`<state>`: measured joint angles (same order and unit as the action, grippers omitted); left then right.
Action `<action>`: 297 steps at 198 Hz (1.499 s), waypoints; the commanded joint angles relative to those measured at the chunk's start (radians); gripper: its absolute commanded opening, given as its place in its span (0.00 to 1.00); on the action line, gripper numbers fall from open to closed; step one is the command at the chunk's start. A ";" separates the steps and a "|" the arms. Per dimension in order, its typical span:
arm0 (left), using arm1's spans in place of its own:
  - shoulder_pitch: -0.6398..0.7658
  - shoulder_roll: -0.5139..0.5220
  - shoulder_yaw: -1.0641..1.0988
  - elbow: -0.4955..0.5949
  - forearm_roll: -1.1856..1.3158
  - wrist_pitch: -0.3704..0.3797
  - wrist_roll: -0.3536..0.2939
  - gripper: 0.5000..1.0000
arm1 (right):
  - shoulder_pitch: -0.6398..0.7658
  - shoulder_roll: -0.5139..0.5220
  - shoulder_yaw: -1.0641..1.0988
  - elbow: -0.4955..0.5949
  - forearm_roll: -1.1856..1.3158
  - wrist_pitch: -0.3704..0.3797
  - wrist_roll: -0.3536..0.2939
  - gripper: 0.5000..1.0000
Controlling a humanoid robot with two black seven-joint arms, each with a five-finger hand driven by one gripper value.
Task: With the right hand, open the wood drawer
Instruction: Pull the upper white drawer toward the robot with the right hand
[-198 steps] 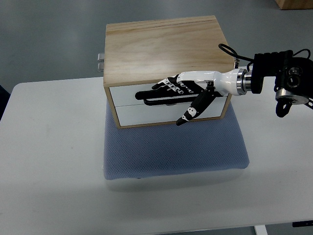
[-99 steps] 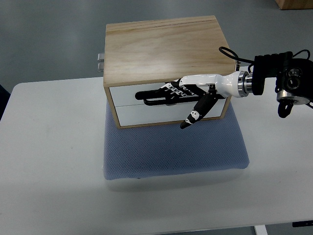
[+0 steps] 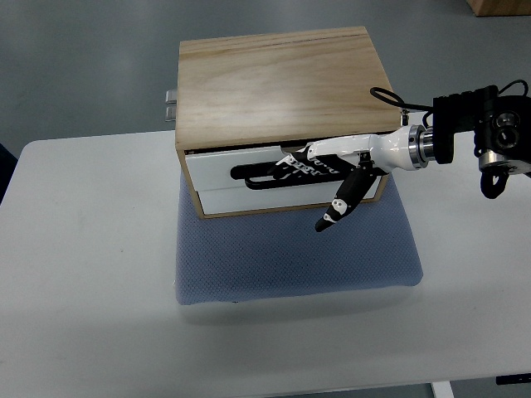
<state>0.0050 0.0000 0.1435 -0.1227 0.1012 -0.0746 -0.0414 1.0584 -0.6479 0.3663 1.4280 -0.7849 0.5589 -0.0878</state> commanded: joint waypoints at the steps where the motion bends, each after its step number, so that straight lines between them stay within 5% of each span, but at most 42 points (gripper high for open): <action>1: 0.000 0.000 0.001 0.000 0.000 -0.001 0.000 1.00 | 0.003 -0.004 0.000 0.002 0.003 0.032 0.000 0.88; 297: 0.000 0.000 0.001 0.000 0.000 -0.001 0.000 1.00 | -0.003 -0.085 -0.003 0.134 0.010 0.052 0.000 0.88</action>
<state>0.0053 0.0000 0.1438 -0.1227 0.1012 -0.0746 -0.0414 1.0581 -0.7312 0.3643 1.5584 -0.7746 0.6108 -0.0878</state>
